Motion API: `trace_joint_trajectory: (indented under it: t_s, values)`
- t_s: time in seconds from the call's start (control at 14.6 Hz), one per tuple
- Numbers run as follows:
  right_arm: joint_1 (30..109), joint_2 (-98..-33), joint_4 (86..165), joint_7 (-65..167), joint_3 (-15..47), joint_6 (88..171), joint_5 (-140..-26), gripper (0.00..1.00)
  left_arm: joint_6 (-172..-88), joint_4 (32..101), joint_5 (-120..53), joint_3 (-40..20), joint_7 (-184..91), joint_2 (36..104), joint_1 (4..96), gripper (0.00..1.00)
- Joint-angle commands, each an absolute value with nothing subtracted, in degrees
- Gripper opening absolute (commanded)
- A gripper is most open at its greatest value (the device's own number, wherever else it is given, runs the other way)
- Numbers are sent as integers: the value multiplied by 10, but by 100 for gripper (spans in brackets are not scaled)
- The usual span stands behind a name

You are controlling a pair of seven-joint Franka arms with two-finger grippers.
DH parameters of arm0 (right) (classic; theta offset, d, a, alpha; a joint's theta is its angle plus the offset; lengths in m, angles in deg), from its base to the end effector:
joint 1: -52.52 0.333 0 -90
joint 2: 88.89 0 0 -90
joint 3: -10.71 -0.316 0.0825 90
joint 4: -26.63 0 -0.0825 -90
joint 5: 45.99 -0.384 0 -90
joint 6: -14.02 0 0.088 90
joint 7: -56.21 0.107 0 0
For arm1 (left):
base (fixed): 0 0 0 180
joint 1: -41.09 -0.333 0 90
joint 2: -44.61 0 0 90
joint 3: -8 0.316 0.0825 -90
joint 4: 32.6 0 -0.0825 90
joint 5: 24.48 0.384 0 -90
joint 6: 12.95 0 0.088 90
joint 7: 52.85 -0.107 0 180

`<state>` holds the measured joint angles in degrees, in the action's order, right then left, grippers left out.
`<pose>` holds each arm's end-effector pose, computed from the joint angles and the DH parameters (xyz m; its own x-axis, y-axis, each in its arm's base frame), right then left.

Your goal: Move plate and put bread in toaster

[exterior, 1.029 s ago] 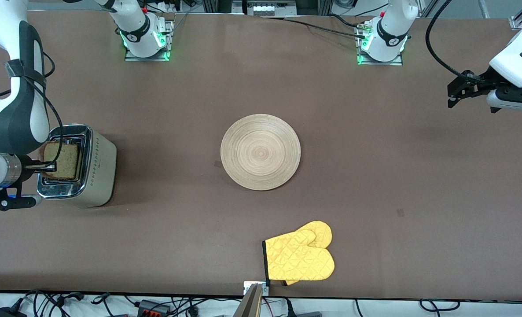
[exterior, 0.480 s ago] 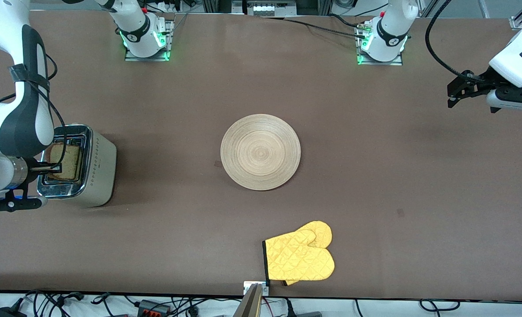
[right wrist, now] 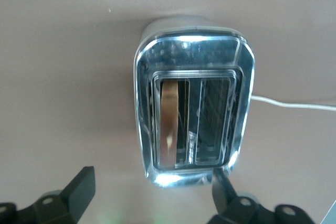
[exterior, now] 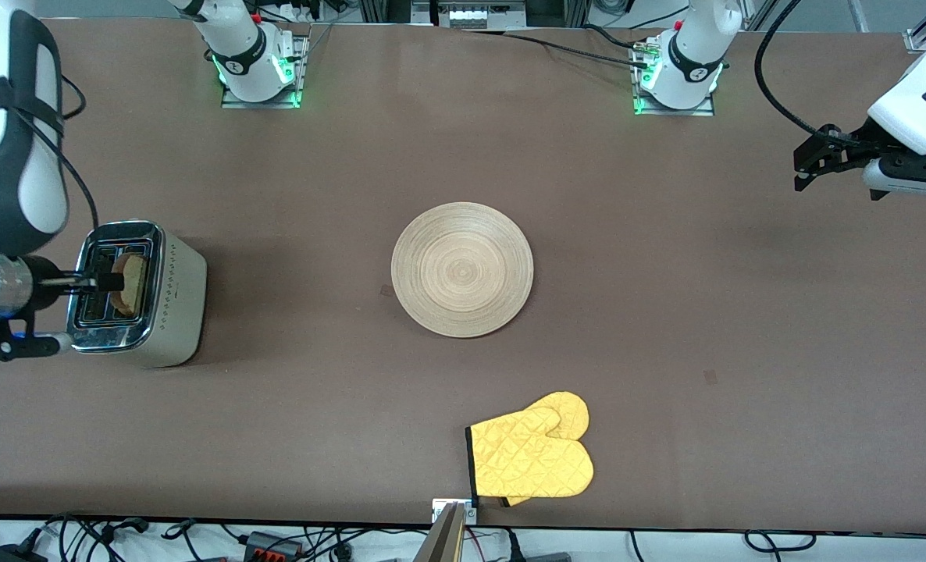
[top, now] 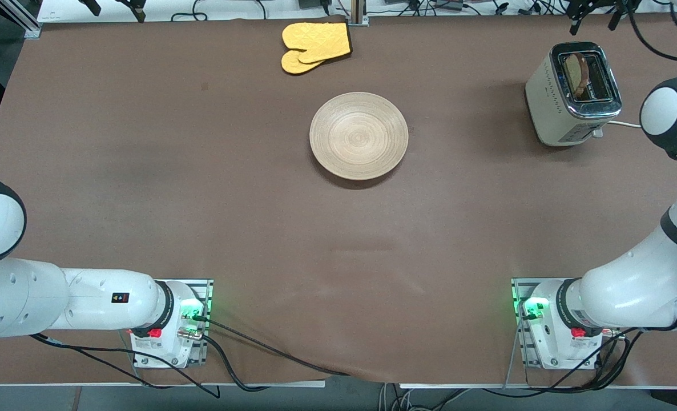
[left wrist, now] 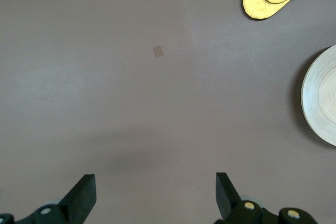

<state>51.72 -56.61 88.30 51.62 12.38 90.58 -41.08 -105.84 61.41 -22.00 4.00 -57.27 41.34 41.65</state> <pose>0.6785 -0.0345 0.4843 0.9523 0.0184 -0.3046 0.0438 -0.9961 0.0768 0.5399 -0.0397 0.6271 0.9868 -0.1581 0.0336 -0.1564 -0.9864 -0.0500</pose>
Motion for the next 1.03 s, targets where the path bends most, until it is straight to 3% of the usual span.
trace_joint_trajectory:
  t_s: [0.0,0.69,0.96]
  values:
    - [508,-620,889,513,120,872,-423,100,-1044,597,-208,38,-565,419,417,100]
    - [512,-637,888,516,112,853,-426,100,-1038,597,-208,37,-565,418,416,100]
    - [527,-642,891,571,121,887,-421,100,-1038,597,-208,35,-565,418,416,100]
